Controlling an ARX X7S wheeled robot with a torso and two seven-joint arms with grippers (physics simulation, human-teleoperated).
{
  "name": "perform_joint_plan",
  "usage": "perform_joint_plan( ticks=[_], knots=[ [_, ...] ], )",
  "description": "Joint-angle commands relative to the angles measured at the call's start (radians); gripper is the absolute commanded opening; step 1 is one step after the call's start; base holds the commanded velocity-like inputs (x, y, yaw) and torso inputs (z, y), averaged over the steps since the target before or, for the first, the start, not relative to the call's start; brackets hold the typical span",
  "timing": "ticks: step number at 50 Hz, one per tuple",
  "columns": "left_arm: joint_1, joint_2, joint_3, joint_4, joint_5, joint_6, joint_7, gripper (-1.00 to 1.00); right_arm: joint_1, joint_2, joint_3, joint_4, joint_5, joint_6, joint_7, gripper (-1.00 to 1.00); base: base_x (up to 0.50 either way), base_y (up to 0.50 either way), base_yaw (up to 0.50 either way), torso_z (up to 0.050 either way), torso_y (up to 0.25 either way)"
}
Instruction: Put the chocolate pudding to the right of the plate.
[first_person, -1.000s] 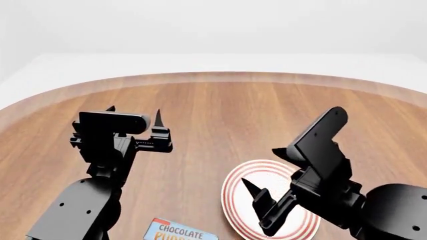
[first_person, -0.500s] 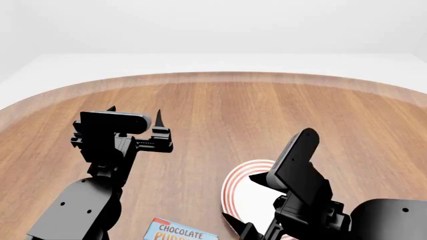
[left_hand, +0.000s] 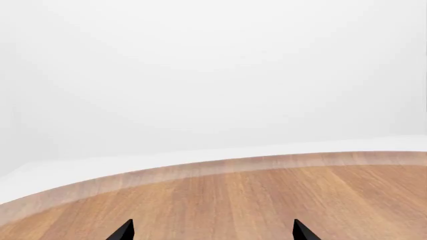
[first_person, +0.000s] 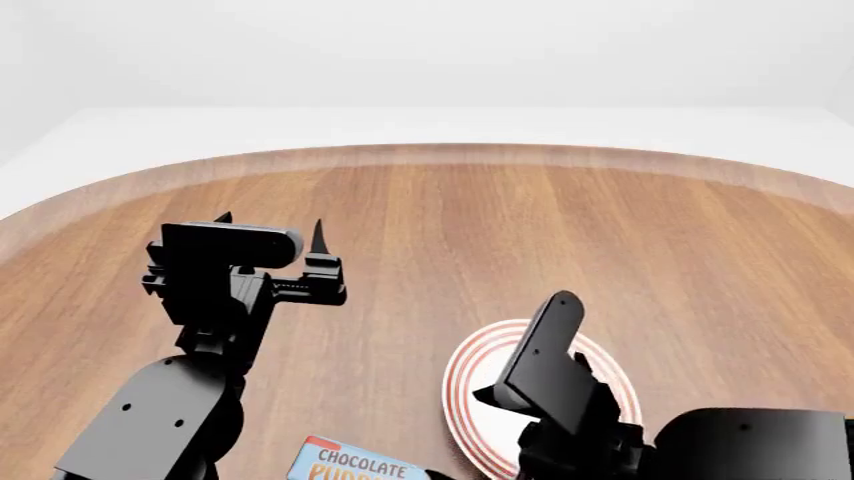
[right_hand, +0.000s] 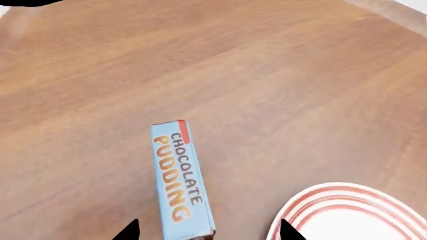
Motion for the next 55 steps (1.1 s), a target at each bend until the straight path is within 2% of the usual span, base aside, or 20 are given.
perform_joint_plan(
  ticks=[1,33,40,43,55],
  knots=[
    [0.000,-0.002,0.005,-0.002,-0.003,0.004,-0.004,1.00,0.003,-0.011,-0.102,0.036,-0.083,-0.033,-0.056,1.00,0.00,0.00,0.00,0.000,0.000],
    [-0.004,-0.008,0.021,0.002,-0.014,0.000,-0.020,1.00,0.071,-0.075,-0.342,0.232,-0.289,-0.131,-0.192,1.00,0.00,0.00,0.00,0.000,0.000],
    [-0.005,-0.010,0.023,0.001,-0.017,0.001,-0.022,1.00,0.075,-0.077,-0.352,0.240,-0.291,-0.135,-0.195,1.00,0.00,0.00,0.00,0.000,0.000],
    [-0.005,-0.010,0.026,-0.001,-0.017,0.004,-0.022,1.00,0.086,-0.099,-0.407,0.301,-0.334,-0.162,-0.234,1.00,0.00,0.00,0.00,0.000,0.000],
    [-0.001,-0.013,0.031,-0.004,-0.022,0.009,-0.025,1.00,0.099,-0.111,-0.462,0.337,-0.361,-0.175,-0.264,1.00,0.00,0.00,0.00,0.000,0.000]
  ],
)
